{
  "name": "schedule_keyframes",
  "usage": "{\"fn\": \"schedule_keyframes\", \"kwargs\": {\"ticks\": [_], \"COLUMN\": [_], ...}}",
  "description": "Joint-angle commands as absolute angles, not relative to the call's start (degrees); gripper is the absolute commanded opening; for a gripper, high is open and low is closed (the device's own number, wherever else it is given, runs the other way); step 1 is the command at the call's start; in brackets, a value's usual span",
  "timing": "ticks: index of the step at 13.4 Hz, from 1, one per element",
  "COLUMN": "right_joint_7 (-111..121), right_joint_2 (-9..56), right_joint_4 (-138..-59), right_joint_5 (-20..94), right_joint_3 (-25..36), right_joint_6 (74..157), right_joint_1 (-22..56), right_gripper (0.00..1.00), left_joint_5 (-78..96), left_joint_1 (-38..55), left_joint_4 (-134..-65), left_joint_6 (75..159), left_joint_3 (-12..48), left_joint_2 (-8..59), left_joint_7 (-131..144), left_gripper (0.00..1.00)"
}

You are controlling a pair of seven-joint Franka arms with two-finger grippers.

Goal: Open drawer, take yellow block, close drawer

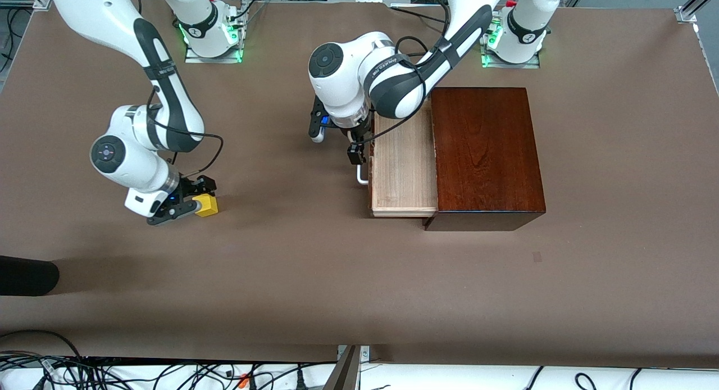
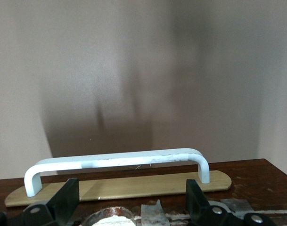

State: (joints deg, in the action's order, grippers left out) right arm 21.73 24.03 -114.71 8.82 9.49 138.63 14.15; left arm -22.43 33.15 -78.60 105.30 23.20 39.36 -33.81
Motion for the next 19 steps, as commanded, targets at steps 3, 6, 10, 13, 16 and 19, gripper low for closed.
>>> {"fn": "schedule_keyframes", "kwargs": {"ticks": [3, 6, 10, 13, 16, 19], "right_joint_7": [17.9, 10.1, 9.5, 5.7, 5.6, 5.5], "right_joint_2": [11.7, 5.4, 0.4, 0.5, 1.0, 1.0], "right_joint_4": [-114.4, -111.0, -99.7, -92.0, -91.6, -91.3], "right_joint_5": [9.7, 8.8, 6.0, 3.0, 2.5, 1.5], "right_joint_3": [8.3, 7.9, 5.2, 2.9, 2.7, 2.7], "right_joint_6": [128.3, 118.6, 101.8, 93.1, 93.1, 92.9], "right_joint_1": [10.6, 10.0, 7.0, 6.0, 6.3, 6.6], "right_gripper": [1.00, 1.00, 1.00, 1.00, 1.00, 1.00], "left_joint_5": [-25.1, -26.4, -27.5, -27.6, -27.6, -27.6], "left_joint_1": [33.1, 32.9, 30.9, 29.7, 28.6, 26.6], "left_joint_4": [-78.0, -78.0, -78.0, -78.0, -78.0, -78.6], "left_joint_6": [99.3, 97.3, 94.7, 92.5, 89.9, 87.5], "left_joint_3": [21.6, 21.5, 21.4, 21.4, 21.4, 21.4], "left_joint_2": [38.8, 38.6, 38.4, 38.1, 38.1, 37.2], "left_joint_7": [-33.5, -33.7, -34.1, -34.1, -34.1, -34.2], "left_gripper": [1.00, 1.00, 1.00, 1.00, 1.00, 1.00]}}
